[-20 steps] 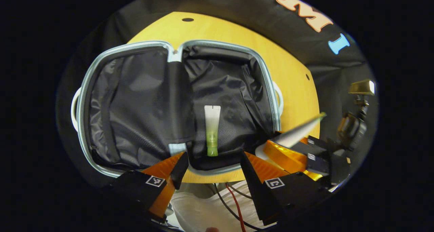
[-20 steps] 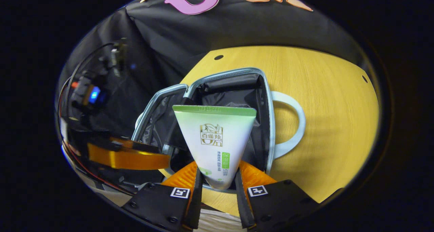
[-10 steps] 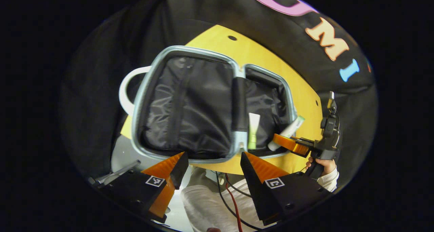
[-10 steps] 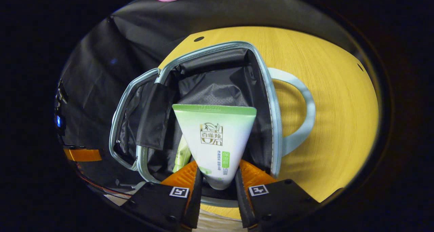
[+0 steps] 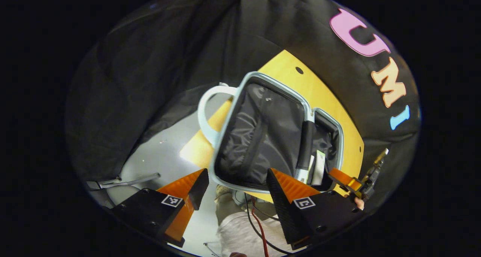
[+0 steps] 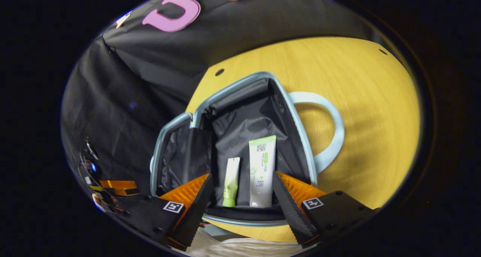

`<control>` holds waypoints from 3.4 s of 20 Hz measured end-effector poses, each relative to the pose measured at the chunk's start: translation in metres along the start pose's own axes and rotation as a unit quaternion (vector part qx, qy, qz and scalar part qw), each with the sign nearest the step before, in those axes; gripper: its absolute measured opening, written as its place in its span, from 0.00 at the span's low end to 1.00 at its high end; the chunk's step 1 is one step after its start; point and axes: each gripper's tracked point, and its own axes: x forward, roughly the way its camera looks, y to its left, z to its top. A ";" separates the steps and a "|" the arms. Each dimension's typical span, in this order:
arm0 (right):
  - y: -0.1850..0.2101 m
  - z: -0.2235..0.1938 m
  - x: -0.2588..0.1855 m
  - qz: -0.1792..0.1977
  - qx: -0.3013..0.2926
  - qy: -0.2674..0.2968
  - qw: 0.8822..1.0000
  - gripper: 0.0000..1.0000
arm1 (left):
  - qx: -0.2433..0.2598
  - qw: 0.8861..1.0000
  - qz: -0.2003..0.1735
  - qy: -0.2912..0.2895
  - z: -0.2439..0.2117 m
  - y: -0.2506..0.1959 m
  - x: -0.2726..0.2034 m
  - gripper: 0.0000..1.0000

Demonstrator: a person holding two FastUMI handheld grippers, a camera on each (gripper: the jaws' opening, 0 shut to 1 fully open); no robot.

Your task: First open the suitcase, pack the skin care products into it, and then close the suitcase.

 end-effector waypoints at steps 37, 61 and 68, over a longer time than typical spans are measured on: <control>-0.086 0.063 -0.155 -0.040 0.026 -0.168 0.985 0.98 | -0.069 0.990 -0.072 -0.102 0.120 -0.013 0.033 0.01; -0.216 0.111 -0.210 -0.014 -0.071 -0.178 0.981 0.98 | 0.142 0.968 -0.124 -0.165 0.001 -0.441 -0.007 0.01; -0.237 0.104 -0.215 -0.041 -0.062 -0.202 0.977 0.98 | 0.213 0.968 -0.104 -0.081 -0.062 -0.487 0.086 0.01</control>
